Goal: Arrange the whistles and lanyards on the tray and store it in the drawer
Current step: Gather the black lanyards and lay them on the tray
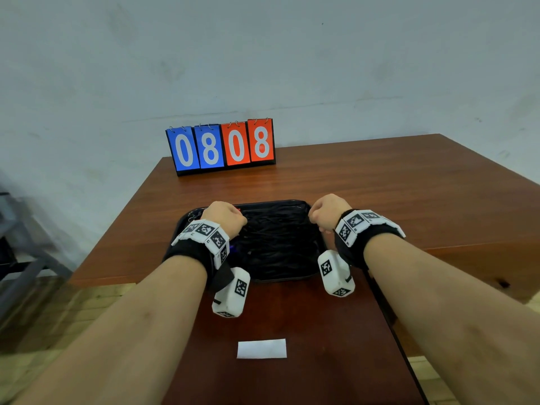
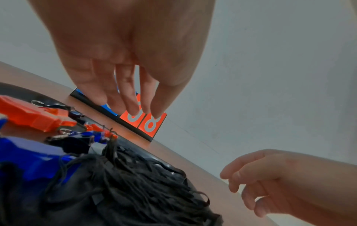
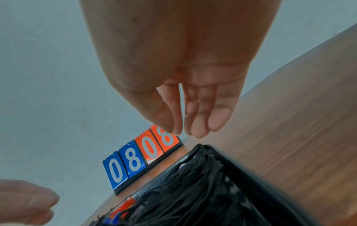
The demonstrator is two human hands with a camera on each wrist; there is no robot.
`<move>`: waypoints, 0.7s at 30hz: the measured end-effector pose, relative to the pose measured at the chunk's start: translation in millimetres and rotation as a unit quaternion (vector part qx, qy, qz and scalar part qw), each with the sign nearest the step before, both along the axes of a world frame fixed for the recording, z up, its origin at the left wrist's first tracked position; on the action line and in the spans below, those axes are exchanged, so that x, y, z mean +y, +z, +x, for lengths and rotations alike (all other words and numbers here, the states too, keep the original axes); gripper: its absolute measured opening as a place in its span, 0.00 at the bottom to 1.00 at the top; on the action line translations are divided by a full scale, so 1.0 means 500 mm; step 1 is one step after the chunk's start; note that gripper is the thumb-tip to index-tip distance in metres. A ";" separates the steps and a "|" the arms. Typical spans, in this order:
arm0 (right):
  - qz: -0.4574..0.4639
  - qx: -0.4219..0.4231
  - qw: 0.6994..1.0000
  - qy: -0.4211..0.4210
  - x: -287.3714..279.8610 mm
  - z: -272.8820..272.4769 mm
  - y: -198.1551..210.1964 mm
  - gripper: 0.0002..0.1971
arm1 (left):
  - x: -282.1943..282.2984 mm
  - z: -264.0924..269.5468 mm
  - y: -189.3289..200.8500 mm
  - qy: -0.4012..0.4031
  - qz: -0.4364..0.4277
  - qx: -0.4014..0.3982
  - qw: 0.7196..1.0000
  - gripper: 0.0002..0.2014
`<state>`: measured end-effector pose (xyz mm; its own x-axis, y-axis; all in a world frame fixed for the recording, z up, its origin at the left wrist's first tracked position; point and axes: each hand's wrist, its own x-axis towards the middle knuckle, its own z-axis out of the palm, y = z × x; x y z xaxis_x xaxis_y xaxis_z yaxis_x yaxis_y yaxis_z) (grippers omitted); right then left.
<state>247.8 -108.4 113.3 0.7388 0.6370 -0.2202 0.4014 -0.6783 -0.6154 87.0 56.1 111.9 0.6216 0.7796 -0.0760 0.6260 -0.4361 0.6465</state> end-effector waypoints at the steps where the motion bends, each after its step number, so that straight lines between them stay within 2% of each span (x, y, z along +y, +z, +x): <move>1: 0.005 -0.006 1.000 0.001 -0.003 -0.004 0.006 0.13 | -0.005 -0.004 0.007 0.005 0.003 -0.014 1.000 0.07; 12: 0.063 -0.060 0.996 0.013 -0.035 -0.071 0.079 0.11 | -0.043 -0.077 0.084 0.049 0.039 -0.121 0.991 0.07; 15: 0.081 -0.074 0.994 0.019 -0.045 -0.098 0.102 0.12 | -0.059 -0.097 0.109 0.044 0.059 -0.130 0.989 0.08; 21: 0.107 -0.109 0.988 0.023 -0.066 -0.136 0.135 0.13 | -0.083 -0.128 0.137 0.051 0.071 -0.139 0.986 0.05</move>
<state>180.0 -141.3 180.7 0.7236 0.6852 0.0833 0.5665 -0.5206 -0.6387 23.2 14.4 180.2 0.5212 0.8293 0.2016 0.4776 -0.4792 0.7364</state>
